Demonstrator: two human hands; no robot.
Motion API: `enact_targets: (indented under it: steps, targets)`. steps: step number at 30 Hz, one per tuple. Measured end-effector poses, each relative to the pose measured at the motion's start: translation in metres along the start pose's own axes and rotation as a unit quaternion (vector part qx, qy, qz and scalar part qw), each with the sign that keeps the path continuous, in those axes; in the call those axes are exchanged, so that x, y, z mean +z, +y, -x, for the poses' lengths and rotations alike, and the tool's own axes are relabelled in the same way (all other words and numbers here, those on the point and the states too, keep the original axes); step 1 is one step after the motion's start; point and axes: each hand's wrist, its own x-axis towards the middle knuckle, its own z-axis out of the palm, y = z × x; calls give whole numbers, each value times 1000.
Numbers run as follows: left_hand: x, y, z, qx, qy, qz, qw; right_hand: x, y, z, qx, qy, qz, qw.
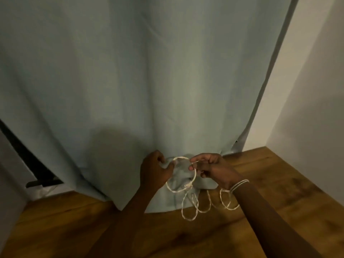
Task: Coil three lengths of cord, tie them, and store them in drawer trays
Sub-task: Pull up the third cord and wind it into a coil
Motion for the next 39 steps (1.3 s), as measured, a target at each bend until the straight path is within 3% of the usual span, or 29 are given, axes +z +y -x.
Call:
enact_targets:
  steps: [1,3,5,6,7,11,14,16,19,21,22,23,24,28,31,33,35,37,39]
  targets:
    - [-1,17,-7,28,11,19,999,-5,-8,-1,-17,1,-34,999]
    - [-4,55,-15,-2,-139,83,987,-11,-20,-1,-49,-9,-70,996]
    - [-7,79,-22,-122,-325,174,922,-13,-30,-1,-79,-23,-31,996]
    - [-7,85,-24,-140,-362,221,895,-13,-34,0,-92,-25,6,995]
    - [-5,85,-25,-118,-368,259,885,-13,-38,1,-103,-21,46,993]
    - [-2,97,-28,-32,-263,262,928,-18,-50,5,-186,72,156,967]
    - [-12,116,-33,-23,-239,339,910,-36,-57,4,-250,172,131,944]
    - [-26,127,-37,-21,-283,423,860,-46,-58,2,-213,154,130,956]
    - [-45,141,-43,-22,-378,577,724,-33,-49,-7,-188,28,219,957]
    - [-53,145,-48,13,-395,649,650,-13,-38,-12,-202,-26,244,948]
    - [-57,147,-51,31,-377,673,636,-5,-33,-11,-197,-37,242,949]
    - [-59,148,-55,41,-340,682,646,3,-29,-8,-184,-46,235,953]
    - [-59,148,-59,48,-286,673,680,9,-28,-4,-165,-62,234,956]
    - [-45,133,-64,116,-67,433,891,22,-42,9,-140,-124,294,937]
    - [-24,99,-65,184,-75,181,963,13,-58,16,-234,-103,383,888]
    - [-17,88,-62,218,-95,11,971,0,-70,21,-256,-108,432,858]
    - [-13,87,-56,260,-103,-54,958,-9,-83,24,-272,-94,470,834]
    - [-21,90,-53,246,-186,17,951,-21,-95,23,-311,-27,445,839]
    - [-30,96,-52,178,-330,164,912,-39,-103,18,-334,60,382,860]
